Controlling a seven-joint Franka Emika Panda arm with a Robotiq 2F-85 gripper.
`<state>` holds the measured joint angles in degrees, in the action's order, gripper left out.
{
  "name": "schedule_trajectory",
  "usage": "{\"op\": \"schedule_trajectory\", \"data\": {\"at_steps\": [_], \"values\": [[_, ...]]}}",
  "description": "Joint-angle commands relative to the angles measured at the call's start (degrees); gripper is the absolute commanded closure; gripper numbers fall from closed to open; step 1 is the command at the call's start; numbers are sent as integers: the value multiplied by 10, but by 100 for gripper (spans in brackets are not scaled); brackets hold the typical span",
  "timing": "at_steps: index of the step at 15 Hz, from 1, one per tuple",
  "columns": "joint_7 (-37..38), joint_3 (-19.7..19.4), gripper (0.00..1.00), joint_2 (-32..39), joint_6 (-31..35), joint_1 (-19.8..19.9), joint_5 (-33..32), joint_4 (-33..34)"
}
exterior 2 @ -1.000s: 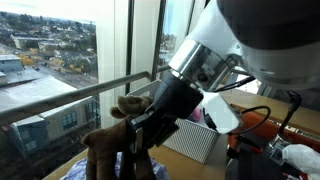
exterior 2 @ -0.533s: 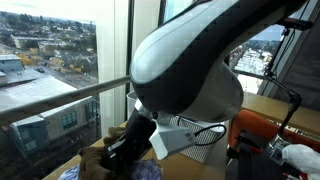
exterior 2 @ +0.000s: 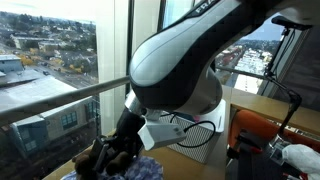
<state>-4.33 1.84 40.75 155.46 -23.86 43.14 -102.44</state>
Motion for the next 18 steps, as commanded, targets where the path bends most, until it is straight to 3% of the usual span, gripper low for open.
{"op": "schedule_trajectory", "data": {"at_steps": [1, 10, 18], "values": [[51, 38, 0, -3, 16, 38, -74, 0], [176, 17, 0, -114, 28, 72, -232, -64], [218, -33, 0, -235, 31, 112, -330, -171]]}}
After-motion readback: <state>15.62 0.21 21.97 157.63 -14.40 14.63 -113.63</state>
